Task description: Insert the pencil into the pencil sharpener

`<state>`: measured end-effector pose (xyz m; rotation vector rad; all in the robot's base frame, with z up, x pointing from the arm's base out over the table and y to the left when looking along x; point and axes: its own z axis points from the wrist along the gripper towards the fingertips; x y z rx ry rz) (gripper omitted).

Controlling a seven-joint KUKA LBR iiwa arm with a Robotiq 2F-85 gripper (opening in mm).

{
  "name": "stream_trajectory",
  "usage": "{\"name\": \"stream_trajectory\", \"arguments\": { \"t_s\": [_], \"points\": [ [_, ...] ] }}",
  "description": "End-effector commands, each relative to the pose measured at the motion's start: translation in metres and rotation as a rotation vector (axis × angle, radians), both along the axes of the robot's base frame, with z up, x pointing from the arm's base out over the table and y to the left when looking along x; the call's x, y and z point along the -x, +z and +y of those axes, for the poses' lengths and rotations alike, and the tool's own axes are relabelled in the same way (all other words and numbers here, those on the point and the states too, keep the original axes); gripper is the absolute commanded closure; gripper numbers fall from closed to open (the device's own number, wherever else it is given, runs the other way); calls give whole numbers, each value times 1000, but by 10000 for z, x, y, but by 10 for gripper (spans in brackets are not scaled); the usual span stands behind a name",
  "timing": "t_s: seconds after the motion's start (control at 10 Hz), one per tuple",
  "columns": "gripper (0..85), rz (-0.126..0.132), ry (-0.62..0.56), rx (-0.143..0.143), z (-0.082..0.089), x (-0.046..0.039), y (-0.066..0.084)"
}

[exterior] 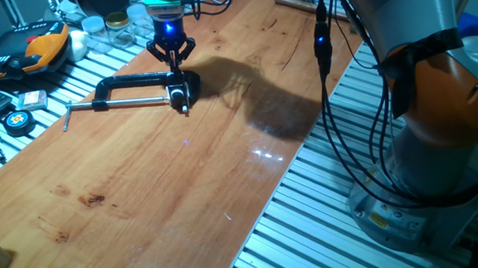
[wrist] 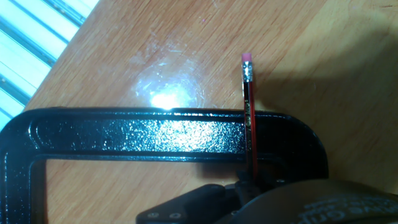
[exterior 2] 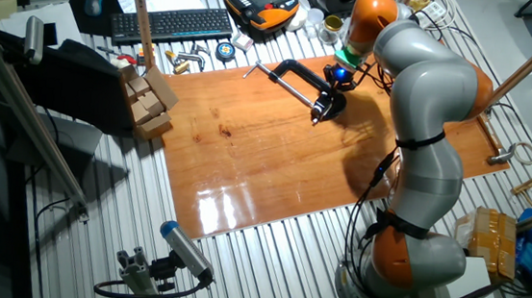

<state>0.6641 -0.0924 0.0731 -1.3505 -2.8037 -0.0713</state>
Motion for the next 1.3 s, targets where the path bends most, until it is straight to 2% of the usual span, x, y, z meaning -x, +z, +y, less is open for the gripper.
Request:
{"name": "stream_trajectory", "arguments": {
  "t_s": [0.0,0.1,0.2,0.9,1.0,1.2],
  "points": [
    [680,-2,-2,0,1,0,-1],
    [680,-1,-3,0,1,1,-3],
    [510,-1,-3,0,2,1,-3],
    [510,4,9,12,-20,-4,51],
    [340,5,12,17,-24,-5,80],
    [340,11,19,26,-21,-20,150]
  ]
}}
